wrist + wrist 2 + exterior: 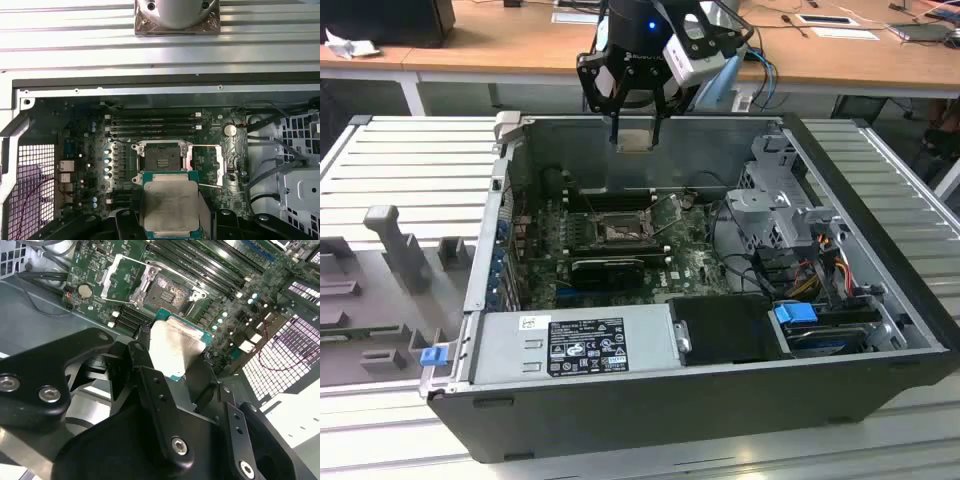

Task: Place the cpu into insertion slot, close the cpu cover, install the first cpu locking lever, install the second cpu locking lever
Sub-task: 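Place the cpu into insertion slot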

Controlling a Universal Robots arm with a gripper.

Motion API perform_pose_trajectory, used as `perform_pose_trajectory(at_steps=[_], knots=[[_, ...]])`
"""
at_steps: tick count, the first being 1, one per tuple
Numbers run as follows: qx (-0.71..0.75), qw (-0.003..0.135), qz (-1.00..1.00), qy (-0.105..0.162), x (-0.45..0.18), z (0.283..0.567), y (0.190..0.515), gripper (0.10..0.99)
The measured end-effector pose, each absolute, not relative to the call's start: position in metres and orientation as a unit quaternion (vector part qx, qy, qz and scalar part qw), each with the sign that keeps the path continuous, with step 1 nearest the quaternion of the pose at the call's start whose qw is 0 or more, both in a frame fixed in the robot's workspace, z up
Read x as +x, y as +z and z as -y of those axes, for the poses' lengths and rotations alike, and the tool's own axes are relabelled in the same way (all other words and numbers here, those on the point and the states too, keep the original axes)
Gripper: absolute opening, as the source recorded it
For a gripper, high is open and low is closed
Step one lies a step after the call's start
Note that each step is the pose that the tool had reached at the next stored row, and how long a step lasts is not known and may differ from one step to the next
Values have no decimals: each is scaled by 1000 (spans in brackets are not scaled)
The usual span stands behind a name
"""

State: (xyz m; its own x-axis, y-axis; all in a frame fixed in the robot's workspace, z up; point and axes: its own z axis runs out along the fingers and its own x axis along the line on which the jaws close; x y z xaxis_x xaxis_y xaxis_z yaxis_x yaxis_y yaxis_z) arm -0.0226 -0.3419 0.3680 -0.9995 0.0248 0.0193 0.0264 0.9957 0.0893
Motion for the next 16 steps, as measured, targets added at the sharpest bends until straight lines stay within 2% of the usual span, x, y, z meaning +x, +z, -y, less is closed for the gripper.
perform_pose_trajectory(at_steps=[16], knots=[[-40, 8, 998, -45, -23, 342, 367, 525]])
